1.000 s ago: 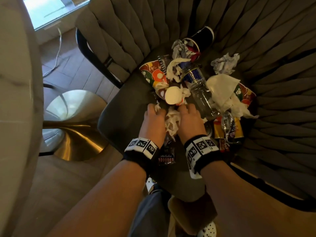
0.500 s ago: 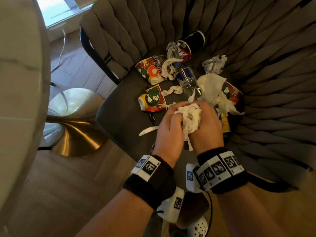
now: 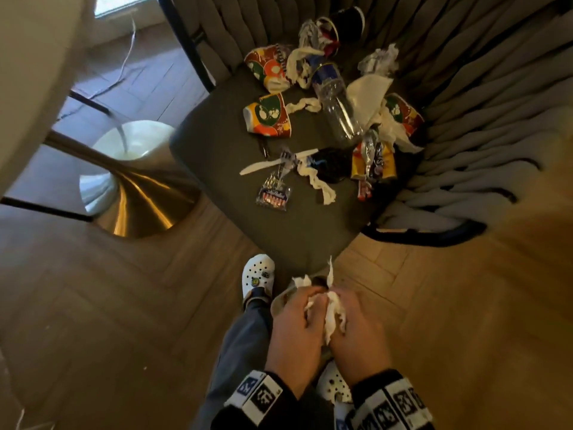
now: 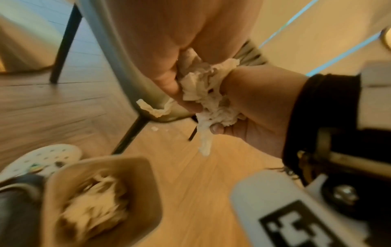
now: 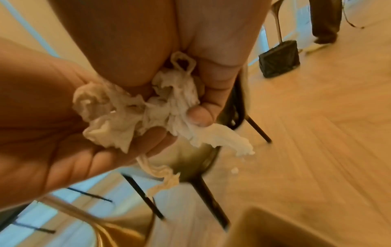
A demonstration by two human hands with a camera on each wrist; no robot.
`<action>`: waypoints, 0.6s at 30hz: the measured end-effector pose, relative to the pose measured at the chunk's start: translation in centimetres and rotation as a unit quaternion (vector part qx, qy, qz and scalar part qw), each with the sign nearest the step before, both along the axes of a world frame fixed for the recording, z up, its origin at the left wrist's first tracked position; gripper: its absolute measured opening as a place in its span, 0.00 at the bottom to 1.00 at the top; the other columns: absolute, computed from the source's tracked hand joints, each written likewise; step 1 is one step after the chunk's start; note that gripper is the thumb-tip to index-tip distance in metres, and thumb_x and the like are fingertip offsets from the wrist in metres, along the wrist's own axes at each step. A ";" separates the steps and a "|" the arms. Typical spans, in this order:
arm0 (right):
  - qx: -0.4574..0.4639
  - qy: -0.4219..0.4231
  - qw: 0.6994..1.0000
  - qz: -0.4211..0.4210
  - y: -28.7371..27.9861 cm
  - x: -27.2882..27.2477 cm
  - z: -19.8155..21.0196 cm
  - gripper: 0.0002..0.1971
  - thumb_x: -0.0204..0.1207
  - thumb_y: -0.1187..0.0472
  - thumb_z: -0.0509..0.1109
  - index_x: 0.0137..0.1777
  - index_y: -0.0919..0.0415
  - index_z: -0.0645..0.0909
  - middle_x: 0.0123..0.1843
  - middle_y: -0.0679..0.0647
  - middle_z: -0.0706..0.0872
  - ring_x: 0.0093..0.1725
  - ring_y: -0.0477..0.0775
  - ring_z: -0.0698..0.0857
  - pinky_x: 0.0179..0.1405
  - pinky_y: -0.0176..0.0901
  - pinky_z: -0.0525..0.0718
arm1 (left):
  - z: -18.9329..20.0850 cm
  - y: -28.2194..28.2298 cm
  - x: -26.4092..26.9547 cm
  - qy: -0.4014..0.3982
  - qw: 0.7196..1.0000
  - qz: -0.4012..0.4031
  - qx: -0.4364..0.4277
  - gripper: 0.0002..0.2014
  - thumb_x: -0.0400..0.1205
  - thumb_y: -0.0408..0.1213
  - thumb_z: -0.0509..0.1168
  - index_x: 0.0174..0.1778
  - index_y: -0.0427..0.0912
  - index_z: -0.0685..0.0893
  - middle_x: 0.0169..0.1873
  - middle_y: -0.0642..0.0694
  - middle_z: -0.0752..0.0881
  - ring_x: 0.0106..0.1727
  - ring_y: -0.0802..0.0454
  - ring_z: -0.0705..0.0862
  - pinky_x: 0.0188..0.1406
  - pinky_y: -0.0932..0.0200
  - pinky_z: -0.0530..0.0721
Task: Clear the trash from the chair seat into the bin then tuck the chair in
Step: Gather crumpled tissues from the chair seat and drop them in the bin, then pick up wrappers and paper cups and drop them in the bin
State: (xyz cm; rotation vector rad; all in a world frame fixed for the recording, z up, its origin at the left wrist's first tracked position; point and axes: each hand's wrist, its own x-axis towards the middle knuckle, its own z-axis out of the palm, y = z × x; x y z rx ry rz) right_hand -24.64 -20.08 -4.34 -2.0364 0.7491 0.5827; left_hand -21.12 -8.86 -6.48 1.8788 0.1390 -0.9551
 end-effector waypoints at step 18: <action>-0.030 0.150 0.985 0.083 -1.1 -6.7 -21.4 0.22 0.75 0.48 0.68 0.69 0.45 0.74 0.69 0.54 0.74 0.59 0.57 0.81 0.60 0.54 0.82 | -17.4 2.8 -4.3 0.004 0.960 -0.198 0.199 0.23 0.87 0.52 0.59 0.77 0.49 0.74 0.66 0.42 0.83 0.65 0.43 0.83 0.67 0.45 0.82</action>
